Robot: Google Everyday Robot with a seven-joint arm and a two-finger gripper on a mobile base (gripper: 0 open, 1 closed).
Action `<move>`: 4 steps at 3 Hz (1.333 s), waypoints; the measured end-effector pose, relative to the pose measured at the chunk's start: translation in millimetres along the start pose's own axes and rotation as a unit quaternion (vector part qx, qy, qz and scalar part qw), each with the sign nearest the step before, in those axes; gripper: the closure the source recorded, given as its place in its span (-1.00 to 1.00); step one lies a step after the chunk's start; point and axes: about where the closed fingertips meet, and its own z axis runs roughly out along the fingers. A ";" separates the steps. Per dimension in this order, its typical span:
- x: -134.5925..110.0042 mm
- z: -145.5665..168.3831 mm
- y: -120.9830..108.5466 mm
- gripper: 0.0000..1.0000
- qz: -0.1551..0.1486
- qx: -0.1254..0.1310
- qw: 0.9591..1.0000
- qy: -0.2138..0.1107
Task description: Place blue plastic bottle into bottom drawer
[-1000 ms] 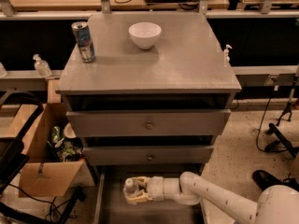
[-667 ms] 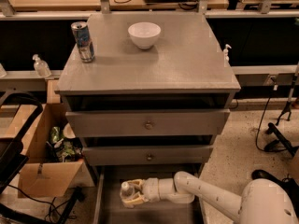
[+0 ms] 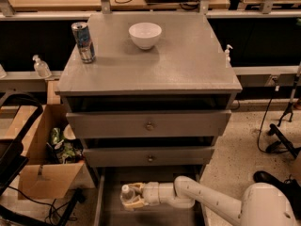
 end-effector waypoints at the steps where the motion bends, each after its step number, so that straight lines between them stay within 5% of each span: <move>1: 26.0 -1.8 -3.2 1.00 0.000 0.006 1.000 0.000; 4: 96.6 -13.6 -7.3 1.00 -0.009 0.024 0.999 -0.032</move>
Offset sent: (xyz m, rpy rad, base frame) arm 0.0029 -0.0439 -0.0853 0.0962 -0.0758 -0.0597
